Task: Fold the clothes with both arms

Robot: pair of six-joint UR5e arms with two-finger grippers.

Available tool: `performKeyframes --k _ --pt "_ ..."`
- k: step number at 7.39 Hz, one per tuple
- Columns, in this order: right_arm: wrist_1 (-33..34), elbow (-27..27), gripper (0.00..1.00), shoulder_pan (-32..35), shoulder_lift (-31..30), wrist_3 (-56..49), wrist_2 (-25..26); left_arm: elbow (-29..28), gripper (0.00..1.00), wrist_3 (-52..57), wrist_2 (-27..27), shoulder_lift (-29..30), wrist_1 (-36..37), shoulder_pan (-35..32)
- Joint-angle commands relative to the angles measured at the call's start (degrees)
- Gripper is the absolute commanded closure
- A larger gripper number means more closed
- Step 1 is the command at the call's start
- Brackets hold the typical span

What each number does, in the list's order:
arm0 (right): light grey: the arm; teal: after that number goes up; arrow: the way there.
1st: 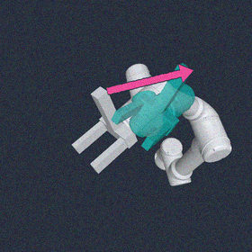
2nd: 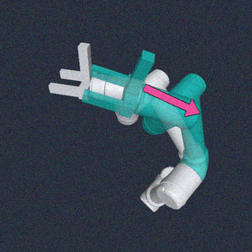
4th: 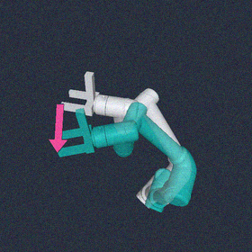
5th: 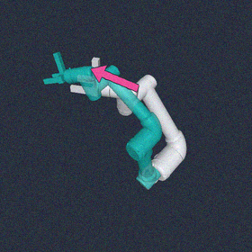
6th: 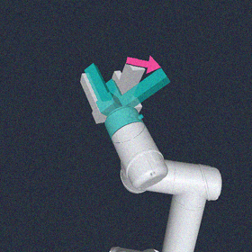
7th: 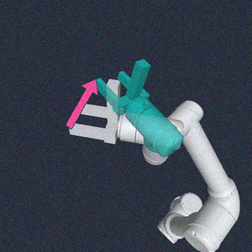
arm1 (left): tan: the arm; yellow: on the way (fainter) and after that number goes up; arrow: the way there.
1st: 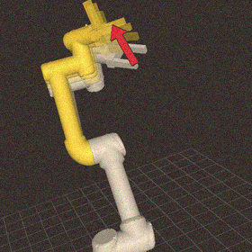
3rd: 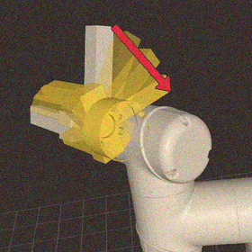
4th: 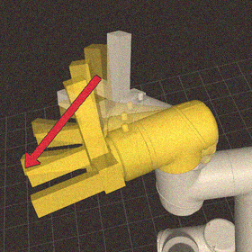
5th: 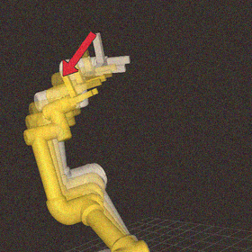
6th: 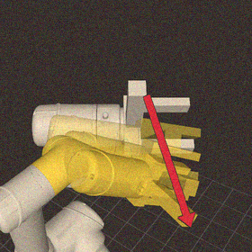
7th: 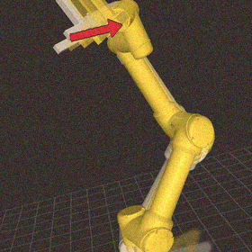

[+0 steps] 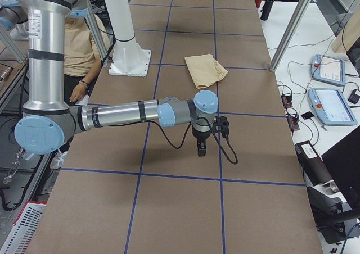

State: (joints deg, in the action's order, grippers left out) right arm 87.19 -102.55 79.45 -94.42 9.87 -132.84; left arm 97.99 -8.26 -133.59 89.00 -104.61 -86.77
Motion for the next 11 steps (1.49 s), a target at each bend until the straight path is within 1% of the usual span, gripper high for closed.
performKeyframes --k 1,2,4,8,9,11 --pt "0.0 -0.1 0.00 0.0 -0.2 0.1 -0.1 -0.5 0.00 0.0 0.0 -0.1 0.0 0.0" --pt "-0.1 -0.2 0.00 0.0 -0.2 0.0 0.0 -0.6 0.00 0.1 0.0 -0.1 0.0 0.0" --pt "-0.1 -0.2 0.00 -0.1 -0.2 0.0 0.0 -2.6 0.00 0.3 0.0 -0.1 -0.9 0.1" --pt "-0.1 -0.1 0.00 -0.1 -0.1 -0.1 0.1 -3.1 0.00 0.2 -0.1 -0.1 -0.8 0.0" --pt "0.0 0.0 0.00 -0.1 -0.2 0.0 0.0 -4.7 0.00 0.4 -0.1 0.0 -0.9 0.0" --pt "-0.1 -0.5 0.00 -0.1 -0.1 0.1 -0.1 -4.4 0.00 0.4 -0.1 0.5 -0.9 0.0"
